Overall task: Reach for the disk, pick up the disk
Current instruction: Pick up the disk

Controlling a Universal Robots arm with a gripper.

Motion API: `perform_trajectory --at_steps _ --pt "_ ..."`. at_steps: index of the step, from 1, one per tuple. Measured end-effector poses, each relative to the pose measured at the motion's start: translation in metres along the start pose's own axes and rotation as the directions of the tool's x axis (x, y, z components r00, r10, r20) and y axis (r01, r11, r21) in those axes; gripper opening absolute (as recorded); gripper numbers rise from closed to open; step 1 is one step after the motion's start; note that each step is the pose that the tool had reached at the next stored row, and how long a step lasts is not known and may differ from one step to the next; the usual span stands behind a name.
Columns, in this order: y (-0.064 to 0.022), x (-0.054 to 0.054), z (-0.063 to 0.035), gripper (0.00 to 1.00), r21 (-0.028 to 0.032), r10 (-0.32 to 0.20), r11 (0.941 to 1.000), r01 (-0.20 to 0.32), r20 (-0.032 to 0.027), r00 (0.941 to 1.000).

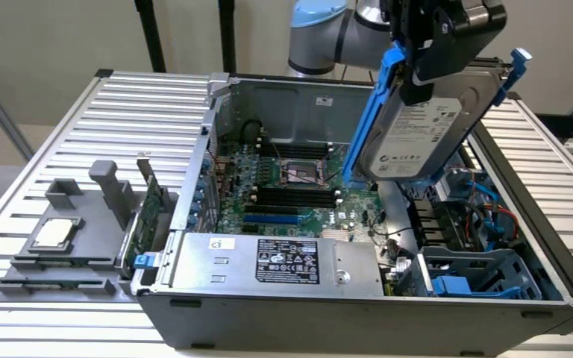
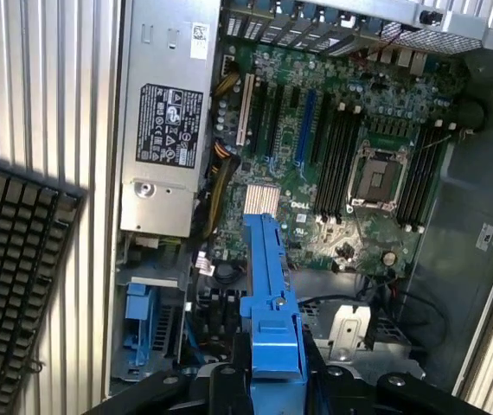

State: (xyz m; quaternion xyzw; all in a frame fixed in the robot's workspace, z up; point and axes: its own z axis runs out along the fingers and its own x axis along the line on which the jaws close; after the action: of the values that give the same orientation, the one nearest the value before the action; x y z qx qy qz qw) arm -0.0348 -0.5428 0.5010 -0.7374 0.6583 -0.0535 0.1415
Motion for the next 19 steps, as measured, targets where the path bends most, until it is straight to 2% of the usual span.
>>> perform_trajectory --at_steps 9,19 --pt "-0.0155 0.027 0.0017 0.33 0.0046 -0.001 1.0 0.001 -0.0005 1.0" --pt "-0.0358 0.055 0.0047 0.33 0.0132 -0.002 0.9999 0.002 -0.001 1.0"
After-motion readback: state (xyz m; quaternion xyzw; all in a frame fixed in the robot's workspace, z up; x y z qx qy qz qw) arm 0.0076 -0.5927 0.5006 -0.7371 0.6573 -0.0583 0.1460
